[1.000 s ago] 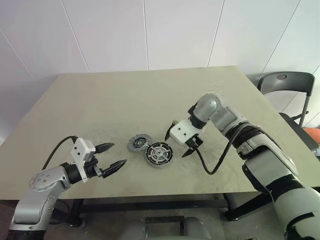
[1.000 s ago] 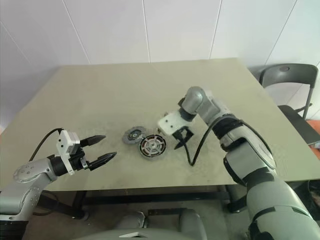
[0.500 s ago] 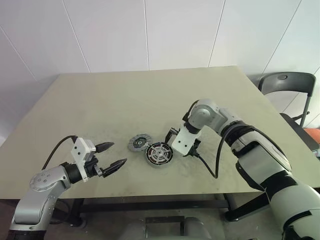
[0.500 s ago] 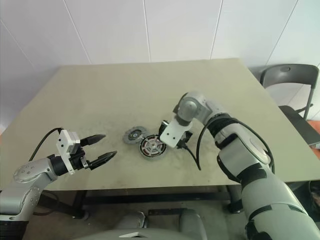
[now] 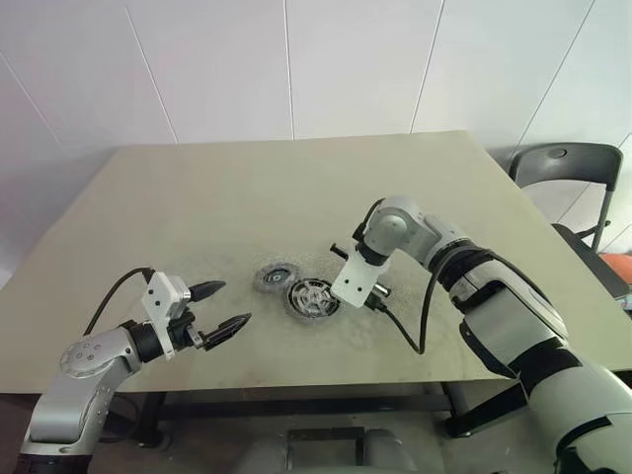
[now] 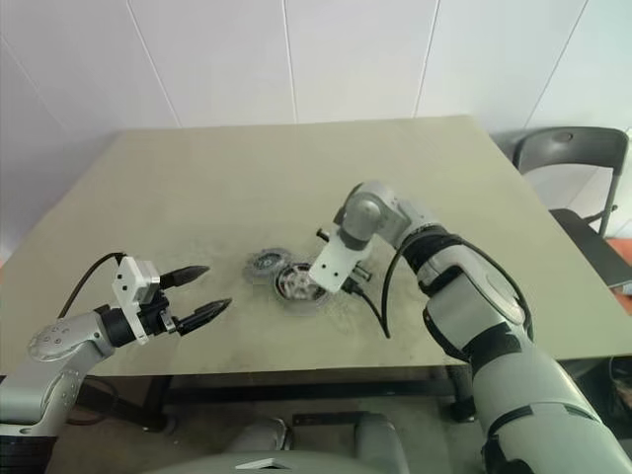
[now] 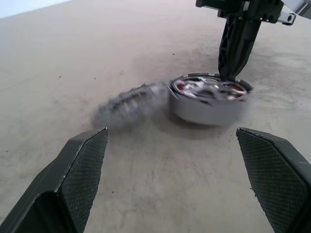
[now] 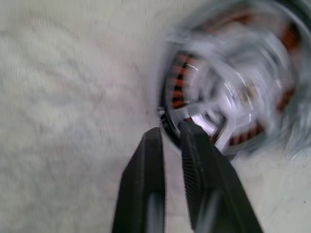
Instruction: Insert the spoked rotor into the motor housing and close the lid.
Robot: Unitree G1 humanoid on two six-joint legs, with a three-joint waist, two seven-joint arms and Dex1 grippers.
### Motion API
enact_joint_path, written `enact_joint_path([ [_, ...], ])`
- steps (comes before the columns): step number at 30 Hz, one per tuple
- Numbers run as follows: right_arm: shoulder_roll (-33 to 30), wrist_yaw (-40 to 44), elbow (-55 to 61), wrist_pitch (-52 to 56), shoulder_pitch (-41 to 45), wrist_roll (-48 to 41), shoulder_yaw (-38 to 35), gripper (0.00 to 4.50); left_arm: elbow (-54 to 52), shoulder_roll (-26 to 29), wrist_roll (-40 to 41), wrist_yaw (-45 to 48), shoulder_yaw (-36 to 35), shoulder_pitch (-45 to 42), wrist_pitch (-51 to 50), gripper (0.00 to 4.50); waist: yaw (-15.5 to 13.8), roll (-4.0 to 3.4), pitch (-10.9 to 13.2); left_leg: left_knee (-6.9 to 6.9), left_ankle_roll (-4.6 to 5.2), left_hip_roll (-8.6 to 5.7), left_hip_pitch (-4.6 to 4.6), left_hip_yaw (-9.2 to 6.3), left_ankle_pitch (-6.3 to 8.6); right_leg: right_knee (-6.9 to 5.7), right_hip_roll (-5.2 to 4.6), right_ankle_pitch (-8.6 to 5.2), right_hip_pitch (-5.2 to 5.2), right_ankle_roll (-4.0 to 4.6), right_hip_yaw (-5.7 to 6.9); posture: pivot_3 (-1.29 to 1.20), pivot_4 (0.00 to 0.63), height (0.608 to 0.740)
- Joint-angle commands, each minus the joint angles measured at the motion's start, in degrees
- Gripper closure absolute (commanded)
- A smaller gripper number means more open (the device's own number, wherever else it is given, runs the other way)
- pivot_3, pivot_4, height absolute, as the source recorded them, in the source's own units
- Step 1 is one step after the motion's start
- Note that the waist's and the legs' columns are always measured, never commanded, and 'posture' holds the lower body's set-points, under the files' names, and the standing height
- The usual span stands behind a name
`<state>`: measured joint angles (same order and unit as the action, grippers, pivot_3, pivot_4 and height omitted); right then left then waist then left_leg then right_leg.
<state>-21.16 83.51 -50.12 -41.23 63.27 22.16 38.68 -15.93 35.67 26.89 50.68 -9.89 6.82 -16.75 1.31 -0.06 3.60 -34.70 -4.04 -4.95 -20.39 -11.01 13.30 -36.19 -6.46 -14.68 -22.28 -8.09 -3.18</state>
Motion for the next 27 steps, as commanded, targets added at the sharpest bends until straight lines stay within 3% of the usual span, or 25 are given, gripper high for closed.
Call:
enact_joint_path([
  [1,-0.21,1.36,5.81,6.25,-1.0,-2.08,-2.01,4.4,-1.42,0.16,0.1,-0.12,-0.48,-0.86,1.13,0.0,-0.06,-0.01,0.0,-0.01,0.0,0.0,0.0,0.0,0.0,-0.01,0.0,-0.01,-0.01,-0.01,0.0,0.0,0.0,0.74],
  [5,-1.85,-4.93,15.47,16.48,-3.67,2.38,-3.74,4.42,-1.13,0.15,-0.05,-0.1,-0.41,-1.15,1.16,0.0,-0.14,0.0,0.0,-0.01,0.0,0.0,-0.02,-0.01,0.0,-0.02,0.01,-0.01,-0.03,-0.01,0.0,0.0,0.0,0.74],
  [10,-3.07,7.74,29.94,40.8,-6.5,-2.2,-4.66,4.42,-0.87,0.11,-0.22,-0.06,-0.27,-1.35,1.19,0.0,-0.45,-0.01,0.01,-0.02,0.0,0.01,-0.1,-0.02,0.0,-0.01,0.01,-0.04,-0.1,-0.05,0.0,0.0,0.0,0.74],
  [14,-5.67,8.92,41.08,64.79,-5.93,-9.8,-0.48,4.42,-0.63,0.09,-0.39,-0.03,-0.09,-1.53,1.22,0.0,-0.54,-0.01,0.01,-0.01,0.0,0.01,-0.31,0.0,0.0,0.05,-0.01,0.01,-0.27,-0.01,0.0,0.0,0.0,0.74],
  [19,-1.32,7.71,42.95,89.45,-4.55,-10.19,0.99,4.42,-0.23,-0.05,-0.81,-0.21,0.25,-1.95,1.19,0.0,-0.28,-0.01,0.01,-0.01,0.0,0.02,-0.53,0.01,0.0,0.02,0.0,0.02,-0.5,0.01,0.01,0.0,0.0,0.74],
  [27,1.54,0.12,38.03,88.78,-4.76,-9.13,3.64,4.42,-0.06,-0.52,-1.59,-0.83,0.56,-1.69,1.36,0.0,-0.43,0.0,0.0,-0.16,-0.01,-0.01,-0.79,0.01,0.0,0.05,-0.02,0.1,-0.66,-0.14,0.05,0.0,0.0,0.74],
])
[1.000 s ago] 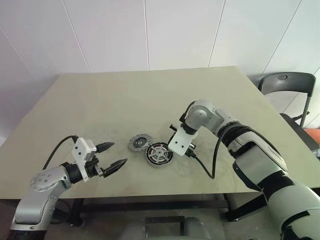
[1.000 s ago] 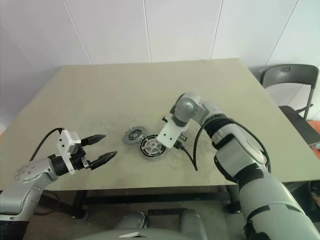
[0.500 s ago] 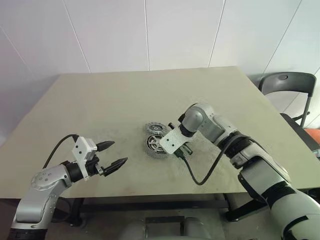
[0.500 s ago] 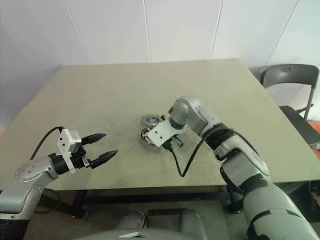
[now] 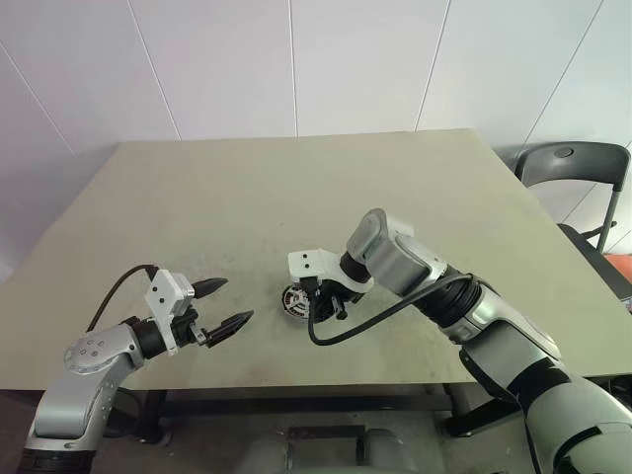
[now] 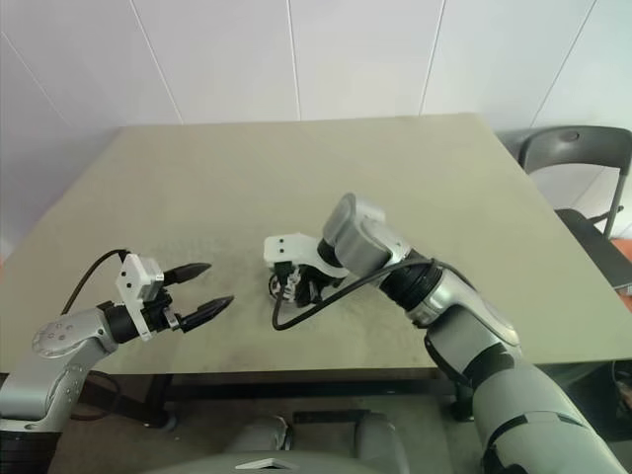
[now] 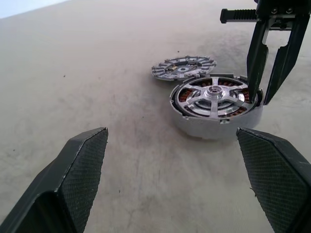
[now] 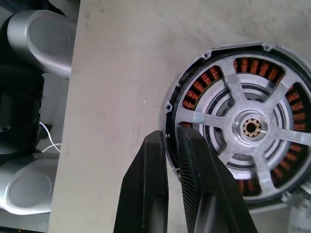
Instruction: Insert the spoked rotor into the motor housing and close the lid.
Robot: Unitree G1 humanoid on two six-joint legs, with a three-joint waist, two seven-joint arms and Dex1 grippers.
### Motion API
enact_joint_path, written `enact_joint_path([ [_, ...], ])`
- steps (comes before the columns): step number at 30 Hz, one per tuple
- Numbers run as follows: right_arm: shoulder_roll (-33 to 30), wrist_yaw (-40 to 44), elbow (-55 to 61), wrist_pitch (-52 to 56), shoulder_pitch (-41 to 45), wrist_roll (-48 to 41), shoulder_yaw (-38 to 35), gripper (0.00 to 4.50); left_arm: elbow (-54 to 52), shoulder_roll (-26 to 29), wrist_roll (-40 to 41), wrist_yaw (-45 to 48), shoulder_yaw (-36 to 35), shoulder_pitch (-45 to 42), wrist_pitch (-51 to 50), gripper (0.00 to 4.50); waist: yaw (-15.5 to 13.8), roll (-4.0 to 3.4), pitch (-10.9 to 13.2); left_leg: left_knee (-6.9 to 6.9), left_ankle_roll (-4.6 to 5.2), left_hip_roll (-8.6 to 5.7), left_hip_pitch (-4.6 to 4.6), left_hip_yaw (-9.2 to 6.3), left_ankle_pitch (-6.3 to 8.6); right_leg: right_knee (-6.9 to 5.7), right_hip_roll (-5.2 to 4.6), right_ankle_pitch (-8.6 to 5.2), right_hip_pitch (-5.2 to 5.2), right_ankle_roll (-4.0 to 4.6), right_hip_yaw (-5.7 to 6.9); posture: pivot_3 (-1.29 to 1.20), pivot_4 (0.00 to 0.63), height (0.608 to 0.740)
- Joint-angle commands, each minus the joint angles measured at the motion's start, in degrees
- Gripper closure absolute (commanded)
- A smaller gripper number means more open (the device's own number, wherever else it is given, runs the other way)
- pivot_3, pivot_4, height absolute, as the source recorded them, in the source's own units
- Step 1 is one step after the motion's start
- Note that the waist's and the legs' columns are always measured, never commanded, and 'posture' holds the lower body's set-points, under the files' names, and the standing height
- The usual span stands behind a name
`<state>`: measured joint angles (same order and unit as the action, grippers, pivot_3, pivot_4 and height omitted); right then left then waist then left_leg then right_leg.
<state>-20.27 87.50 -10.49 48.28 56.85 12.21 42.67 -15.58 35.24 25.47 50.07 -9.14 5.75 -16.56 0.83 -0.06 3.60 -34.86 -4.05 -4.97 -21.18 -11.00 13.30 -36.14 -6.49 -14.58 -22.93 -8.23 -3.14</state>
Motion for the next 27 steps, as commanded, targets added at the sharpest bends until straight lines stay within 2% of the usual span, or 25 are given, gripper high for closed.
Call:
enact_joint_path([
  [1,1.28,-4.84,-2.32,0.33,1.82,0.48,-0.89,4.42,-0.33,-0.13,-0.24,-0.29,-0.19,-0.55,1.25,0.0,0.15,0.0,0.0,-0.03,0.0,0.0,-0.01,0.0,0.0,-0.02,0.0,0.02,-0.01,-0.03,0.0,0.0,0.0,0.74],
  [3,1.74,-5.58,-2.86,1.13,2.13,-0.11,-1.39,4.42,-0.24,-0.16,-0.3,-0.35,-0.2,-0.49,1.32,0.0,0.32,0.0,0.0,-0.09,0.0,0.02,0.01,0.0,0.0,-0.07,0.04,0.0,-0.02,-0.04,0.0,0.0,0.0,0.74],
  [9,-1.08,-1.83,2.13,1.1,4.28,-3.73,-1.74,2.43,0.08,-0.27,-0.27,-0.21,-0.05,-0.67,1.7,0.0,0.14,0.0,0.0,-0.23,-0.05,0.03,-0.02,-0.01,-0.04,-0.11,0.05,-0.08,-0.02,0.08,0.01,0.0,0.0,0.74],
  [11,-1.98,-2.22,3.3,-2.17,4.75,-4.13,-2.23,1.73,0.27,-0.33,0.12,0.06,-0.05,-0.79,1.68,0.0,0.17,0.0,0.0,-0.19,-0.05,0.03,-0.08,-0.01,-0.04,-0.1,0.05,-0.07,-0.09,0.07,0.01,0.0,0.0,0.74],
  [14,-5.67,-3.57,2.16,-19.53,4.87,-2.14,-2.05,0.71,0.57,-0.41,0.8,0.75,-0.13,-0.94,1.67,0.0,0.22,0.0,0.0,-0.13,-0.05,0.03,-0.18,0.0,-0.04,-0.08,0.04,0.04,-0.21,-0.12,0.01,0.0,0.0,0.74],
  [18,-7.4,-4.08,-5.22,-39.82,5.04,-1.47,-2.17,0.71,0.55,-0.27,1.34,1.37,-0.48,-0.68,1.51,0.0,0.25,0.01,0.0,-0.12,-0.05,0.03,-0.21,0.03,-0.04,-0.02,0.03,0.03,-0.19,-0.13,0.02,0.0,0.0,0.74],
  [22,-5.39,-9.17,-17.15,-62.03,6.64,1.13,-2.04,0.71,-0.01,0.0,2.56,2.21,-1.01,0.23,0.6,0.0,0.67,0.0,0.0,-0.13,-0.05,0.03,-0.15,0.05,-0.04,-0.05,0.04,0.02,-0.15,-0.12,0.02,0.0,0.0,0.74],
  [24,-5.52,-6.88,-20.71,-68.34,7.7,3.14,0.0,0.71,-0.77,0.34,2.96,2.59,-1.12,1.19,0.28,0.0,0.94,0.0,0.0,-0.12,-0.04,0.04,-0.13,0.05,-0.05,-0.05,0.04,0.06,-0.15,-0.06,0.02,0.0,0.0,0.74],
  [27,-4.49,-4.54,-23.2,-71.55,7.83,3.34,0.0,0.71,-1.57,0.54,3.22,2.93,-1.2,2.31,0.27,0.0,1.46,0.01,0.0,-0.1,-0.04,0.03,-0.15,0.03,-0.05,-0.04,0.04,0.15,-0.14,0.07,0.01,0.0,0.0,0.74],
])
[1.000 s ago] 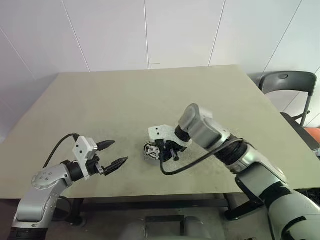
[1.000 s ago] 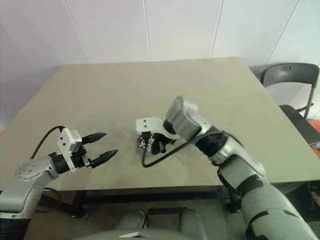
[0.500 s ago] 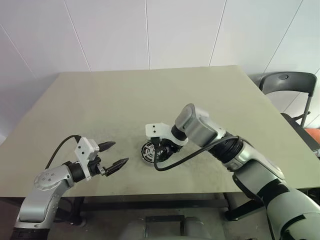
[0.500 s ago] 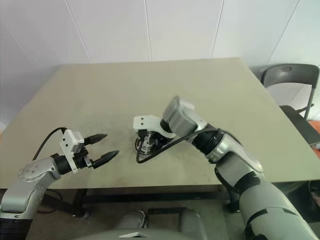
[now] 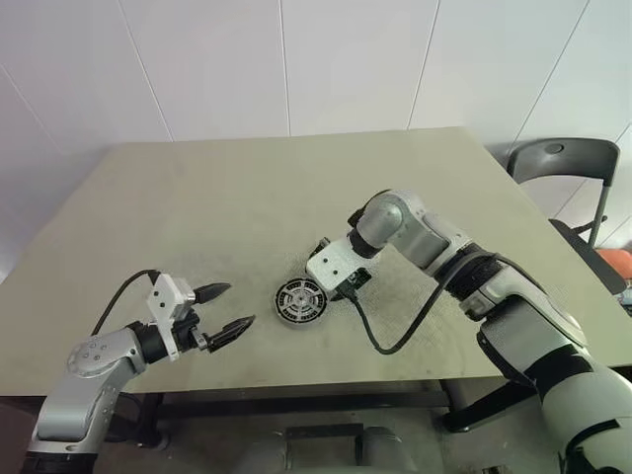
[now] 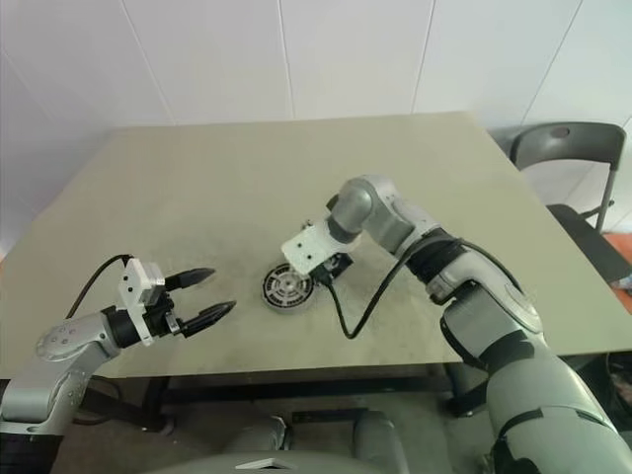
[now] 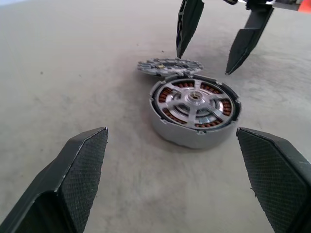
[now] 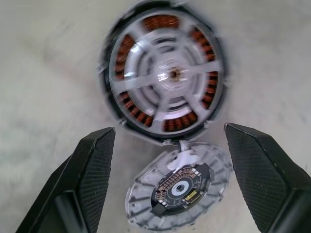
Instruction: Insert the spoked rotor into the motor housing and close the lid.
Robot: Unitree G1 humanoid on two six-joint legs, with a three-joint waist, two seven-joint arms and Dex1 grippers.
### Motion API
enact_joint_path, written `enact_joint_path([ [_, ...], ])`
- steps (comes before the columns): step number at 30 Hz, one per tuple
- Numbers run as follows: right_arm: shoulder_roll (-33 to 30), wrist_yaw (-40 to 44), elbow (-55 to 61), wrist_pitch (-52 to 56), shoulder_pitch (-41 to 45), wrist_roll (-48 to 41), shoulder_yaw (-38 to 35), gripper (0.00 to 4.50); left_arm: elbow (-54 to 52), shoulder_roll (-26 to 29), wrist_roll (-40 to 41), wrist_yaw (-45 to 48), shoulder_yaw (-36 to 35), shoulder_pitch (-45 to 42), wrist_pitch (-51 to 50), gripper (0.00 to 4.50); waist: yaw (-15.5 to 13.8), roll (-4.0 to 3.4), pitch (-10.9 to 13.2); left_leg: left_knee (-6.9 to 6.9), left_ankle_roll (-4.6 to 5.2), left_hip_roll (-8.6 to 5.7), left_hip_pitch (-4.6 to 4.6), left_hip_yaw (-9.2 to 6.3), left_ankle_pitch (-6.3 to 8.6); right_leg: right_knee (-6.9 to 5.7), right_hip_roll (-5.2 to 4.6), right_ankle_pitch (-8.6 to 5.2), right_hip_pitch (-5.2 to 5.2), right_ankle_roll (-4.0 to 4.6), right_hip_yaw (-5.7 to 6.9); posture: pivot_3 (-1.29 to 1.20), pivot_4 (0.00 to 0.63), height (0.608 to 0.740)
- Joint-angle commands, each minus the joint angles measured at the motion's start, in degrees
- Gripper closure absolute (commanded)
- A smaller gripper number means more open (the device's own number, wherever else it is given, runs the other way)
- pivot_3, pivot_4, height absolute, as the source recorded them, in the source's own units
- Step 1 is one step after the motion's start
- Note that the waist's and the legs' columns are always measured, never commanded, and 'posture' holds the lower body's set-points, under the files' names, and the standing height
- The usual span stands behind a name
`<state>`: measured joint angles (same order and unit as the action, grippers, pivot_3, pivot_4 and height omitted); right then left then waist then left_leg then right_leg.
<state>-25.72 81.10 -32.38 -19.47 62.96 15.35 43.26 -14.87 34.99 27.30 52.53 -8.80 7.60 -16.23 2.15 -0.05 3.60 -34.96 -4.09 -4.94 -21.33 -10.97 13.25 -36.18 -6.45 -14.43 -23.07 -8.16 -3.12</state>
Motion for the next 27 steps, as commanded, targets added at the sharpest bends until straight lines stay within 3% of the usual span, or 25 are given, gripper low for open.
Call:
enact_joint_path([
  [1,1.1,2.53,-1.29,-4.7,1.47,0.18,-0.6,0.71,-2.47,0.82,1.44,0.36,-1.58,0.72,-0.07,0.0,0.28,0.0,0.0,0.0,0.0,0.0,0.0,0.0,0.0,0.0,0.0,0.01,0.0,0.01,0.0,0.0,0.0,0.74],
  [5,0.66,5.78,-0.78,-7.02,0.66,0.28,-0.4,0.71,-3.06,1.01,1.62,0.21,-1.73,1.39,-0.15,0.0,0.39,-0.01,0.0,0.0,0.0,0.0,0.03,-0.04,0.0,-0.04,0.01,0.0,0.0,0.02,0.0,0.0,0.0,0.74],
  [21,2.14,2.4,-3.02,-10.75,-2.17,5.45,-0.38,0.71,-3.54,1.54,1.78,-0.19,-1.55,0.34,-1.02,0.0,0.38,-0.01,0.0,-0.01,0.0,0.0,0.14,-0.04,0.0,-0.08,0.01,-0.07,0.09,0.17,0.0,0.0,0.0,0.74],
  [24,2.51,2.53,-3.4,-10.65,-2.31,6.01,-0.3,1.31,-3.7,1.53,1.73,-0.43,-1.58,0.39,-1.16,0.0,0.37,-0.01,0.0,-0.01,0.0,0.0,0.15,-0.04,0.0,-0.08,0.01,-0.07,0.1,0.17,-0.01,0.0,0.0,0.74],
  [27,3.08,2.16,-3.27,-10.16,-2.48,6.28,-0.52,2.29,-3.93,1.45,1.7,-0.68,-1.6,0.43,-1.28,0.0,0.32,-0.01,0.0,0.0,0.0,0.0,0.27,-0.04,0.0,-0.07,0.01,-0.09,0.24,0.2,-0.01,0.0,0.0,0.74],
])
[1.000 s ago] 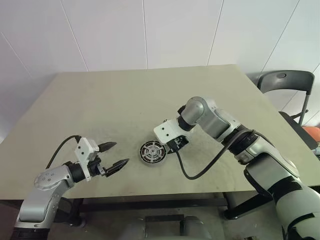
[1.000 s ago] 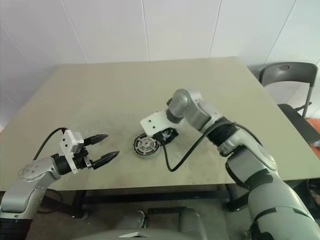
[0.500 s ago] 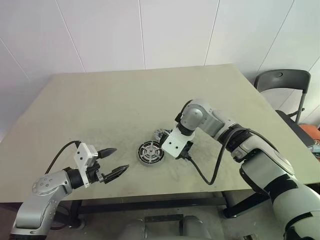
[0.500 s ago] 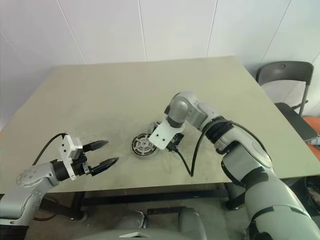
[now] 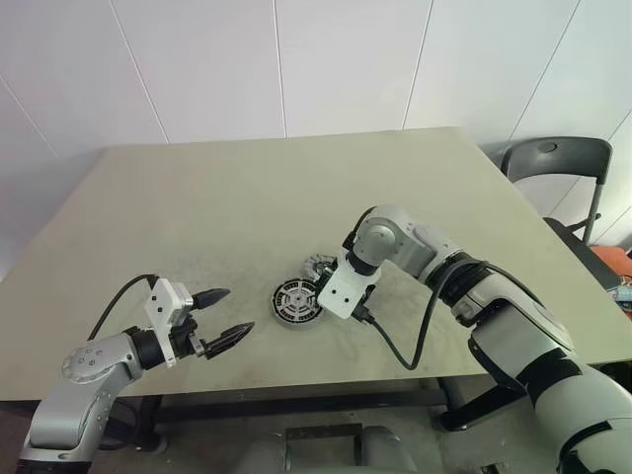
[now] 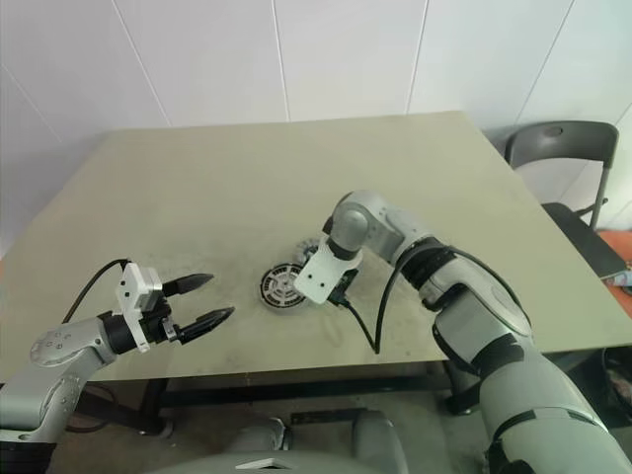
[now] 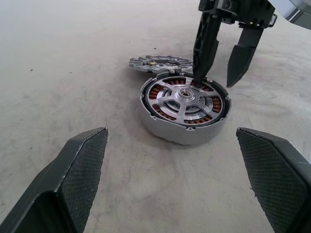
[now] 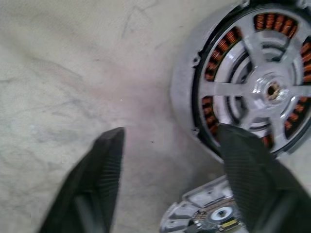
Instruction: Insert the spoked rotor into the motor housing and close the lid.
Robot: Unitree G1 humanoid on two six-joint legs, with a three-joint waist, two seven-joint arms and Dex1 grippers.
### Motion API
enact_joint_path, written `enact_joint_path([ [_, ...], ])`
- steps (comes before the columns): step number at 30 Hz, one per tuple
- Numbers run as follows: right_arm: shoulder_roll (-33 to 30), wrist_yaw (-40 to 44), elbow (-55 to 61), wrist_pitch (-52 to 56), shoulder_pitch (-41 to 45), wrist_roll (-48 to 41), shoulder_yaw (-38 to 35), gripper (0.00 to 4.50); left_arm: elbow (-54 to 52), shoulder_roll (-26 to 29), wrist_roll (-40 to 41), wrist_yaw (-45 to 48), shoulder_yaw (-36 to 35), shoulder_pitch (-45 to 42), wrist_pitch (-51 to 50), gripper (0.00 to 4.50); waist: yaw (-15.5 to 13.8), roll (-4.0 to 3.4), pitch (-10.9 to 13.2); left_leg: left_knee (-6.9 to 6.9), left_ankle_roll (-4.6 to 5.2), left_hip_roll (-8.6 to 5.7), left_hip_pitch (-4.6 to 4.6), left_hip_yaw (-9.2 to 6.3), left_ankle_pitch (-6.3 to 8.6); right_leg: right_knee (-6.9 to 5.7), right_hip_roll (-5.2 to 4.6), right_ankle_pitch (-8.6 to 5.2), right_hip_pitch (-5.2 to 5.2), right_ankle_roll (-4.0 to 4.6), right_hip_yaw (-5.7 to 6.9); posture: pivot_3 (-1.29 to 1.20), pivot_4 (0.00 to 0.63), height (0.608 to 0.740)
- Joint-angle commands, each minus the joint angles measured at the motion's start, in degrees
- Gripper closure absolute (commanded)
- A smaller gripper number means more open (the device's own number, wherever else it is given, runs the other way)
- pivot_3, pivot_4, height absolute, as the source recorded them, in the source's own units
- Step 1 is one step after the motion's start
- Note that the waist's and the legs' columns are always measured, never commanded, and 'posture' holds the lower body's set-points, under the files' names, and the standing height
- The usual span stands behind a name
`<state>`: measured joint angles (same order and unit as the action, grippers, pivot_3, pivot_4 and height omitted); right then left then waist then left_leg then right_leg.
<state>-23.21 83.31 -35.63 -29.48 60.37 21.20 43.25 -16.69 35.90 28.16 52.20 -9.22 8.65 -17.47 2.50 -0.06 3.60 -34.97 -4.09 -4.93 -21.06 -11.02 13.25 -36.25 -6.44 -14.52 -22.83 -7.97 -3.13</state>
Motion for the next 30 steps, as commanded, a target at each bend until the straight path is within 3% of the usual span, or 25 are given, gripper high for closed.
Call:
enact_joint_path([
  [1,0.79,-0.63,-0.01,-0.35,0.04,0.47,-0.69,2.63,-2.18,0.5,0.83,-0.45,-1.17,-0.62,-0.08,0.0,-0.11,0.0,0.0,0.0,0.0,0.0,0.05,0.0,0.0,0.0,0.0,-0.01,0.06,0.01,0.0,0.0,0.0,0.74],
  [4,1.3,-2.25,0.49,1.02,-0.35,0.76,-1.45,3.69,-2.3,0.42,0.8,-0.64,-1.16,-0.68,-0.15,0.0,-0.1,0.0,0.0,0.0,0.0,0.0,0.23,-0.01,0.0,0.02,0.0,-0.03,0.23,0.03,0.0,0.0,0.0,0.74],
  [7,1.53,-6.32,3.44,5.39,-1.4,2.91,-2.89,4.42,-2.42,0.35,0.67,-0.79,-1.06,-0.68,-0.17,0.0,0.02,0.0,0.0,0.09,-0.01,0.01,0.63,0.0,0.01,0.04,0.0,-0.18,0.58,-0.16,0.0,0.0,0.0,0.74],
  [17,2.47,1.2,19.47,39.32,-4.52,2.92,-4.69,4.43,-2.19,0.2,0.33,-1.23,-0.53,-1.18,-0.13,0.0,-0.18,-0.02,0.01,0.07,-0.02,0.33,0.56,0.05,0.02,-0.05,0.24,-0.14,0.36,-0.07,0.0,0.0,0.0,0.74],
  [24,2.37,6.26,25.47,56.86,-3.7,0.95,-4.06,4.43,-2.11,0.1,0.13,-1.47,-0.28,-1.18,-0.12,0.0,-0.29,-0.01,0.01,0.21,-0.03,0.34,0.48,0.08,0.02,0.1,0.24,-0.14,0.29,-0.09,0.01,0.0,0.0,0.74],
  [30,3.38,6.89,26.98,64.22,-2.57,0.18,-2.7,4.43,-1.79,0.02,-0.09,-1.57,0.08,-1.46,-0.01,0.0,-0.07,-0.01,0.01,0.21,-0.04,0.37,0.47,0.1,0.03,0.1,0.24,-0.14,0.27,-0.09,0.02,0.0,0.0,0.74],
])
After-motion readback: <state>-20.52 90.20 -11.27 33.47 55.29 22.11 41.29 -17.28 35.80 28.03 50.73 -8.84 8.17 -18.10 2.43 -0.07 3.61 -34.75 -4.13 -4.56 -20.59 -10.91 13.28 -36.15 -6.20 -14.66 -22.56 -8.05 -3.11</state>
